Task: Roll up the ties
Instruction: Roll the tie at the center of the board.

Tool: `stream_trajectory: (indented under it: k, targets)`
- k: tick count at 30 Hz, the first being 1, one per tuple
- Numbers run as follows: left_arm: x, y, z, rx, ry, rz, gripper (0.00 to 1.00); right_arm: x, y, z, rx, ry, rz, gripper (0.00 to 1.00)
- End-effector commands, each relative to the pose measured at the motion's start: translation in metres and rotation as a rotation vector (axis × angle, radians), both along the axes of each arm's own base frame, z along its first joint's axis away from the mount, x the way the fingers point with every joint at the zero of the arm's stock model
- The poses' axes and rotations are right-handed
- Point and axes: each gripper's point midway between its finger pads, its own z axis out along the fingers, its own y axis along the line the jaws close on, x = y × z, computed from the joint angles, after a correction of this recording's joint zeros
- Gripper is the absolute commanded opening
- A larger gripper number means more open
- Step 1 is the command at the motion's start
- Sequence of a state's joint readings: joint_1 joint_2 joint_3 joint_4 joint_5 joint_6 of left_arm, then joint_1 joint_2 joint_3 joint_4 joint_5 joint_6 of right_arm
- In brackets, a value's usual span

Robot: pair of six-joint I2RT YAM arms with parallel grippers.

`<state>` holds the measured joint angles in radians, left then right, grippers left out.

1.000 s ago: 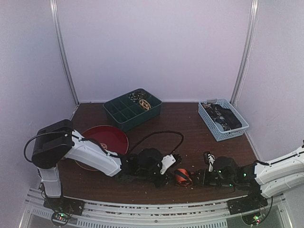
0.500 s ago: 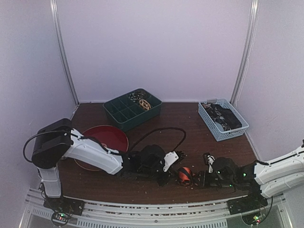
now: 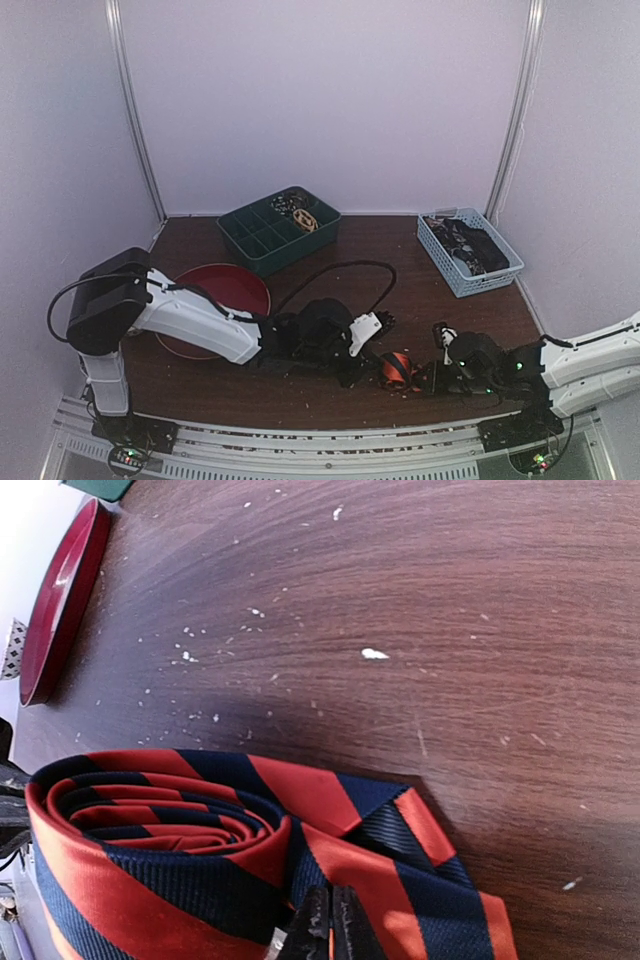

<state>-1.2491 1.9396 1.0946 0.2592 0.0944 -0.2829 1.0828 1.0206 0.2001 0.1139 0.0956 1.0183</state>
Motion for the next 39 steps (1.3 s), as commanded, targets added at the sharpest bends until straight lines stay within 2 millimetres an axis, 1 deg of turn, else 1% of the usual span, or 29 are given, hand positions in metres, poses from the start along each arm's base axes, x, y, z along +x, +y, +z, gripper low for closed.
stream_trajectory:
  k: [1, 4, 6, 10, 13, 16, 21, 26, 29, 36, 39]
  targets:
    - [0.003, -0.008, 0.007, -0.022, 0.004, -0.002, 0.05, 0.003, -0.007, 0.005, -0.04, -0.011, -0.034, 0.04]
    - [0.004, -0.007, 0.004, -0.011, 0.004, 0.004, 0.05, 0.004, -0.011, 0.011, -0.035, -0.018, -0.049, 0.04]
    - [0.004, -0.006, 0.004, -0.005, 0.003, 0.008, 0.06, 0.005, -0.01, 0.02, -0.009, -0.029, -0.057, 0.04]
    - [0.005, -0.007, 0.005, -0.008, -0.001, 0.008, 0.06, 0.007, 0.001, 0.048, 0.119, -0.084, -0.034, 0.06]
    - [0.005, -0.008, 0.006, -0.008, -0.002, 0.007, 0.06, 0.006, 0.008, 0.06, 0.195, -0.098, -0.021, 0.08]
    - [0.006, -0.007, 0.006, -0.004, -0.006, 0.014, 0.06, 0.005, 0.011, 0.059, 0.203, -0.087, -0.014, 0.09]
    - [0.006, -0.006, 0.003, -0.005, 0.004, 0.017, 0.07, 0.001, 0.021, 0.054, 0.213, -0.051, 0.016, 0.1]
    - [0.009, -0.004, 0.004, -0.002, -0.001, 0.038, 0.08, 0.001, 0.024, 0.047, 0.196, -0.043, 0.021, 0.11]
    - [0.014, 0.001, 0.001, 0.014, -0.005, 0.075, 0.12, 0.002, 0.027, 0.045, 0.193, -0.043, 0.029, 0.11]
    - [0.023, 0.016, -0.001, 0.021, 0.009, 0.14, 0.13, 0.004, 0.035, 0.034, 0.155, -0.027, 0.048, 0.11]
    - [0.028, 0.028, -0.003, 0.045, 0.006, 0.193, 0.18, 0.005, 0.035, 0.029, 0.138, -0.023, 0.045, 0.11]
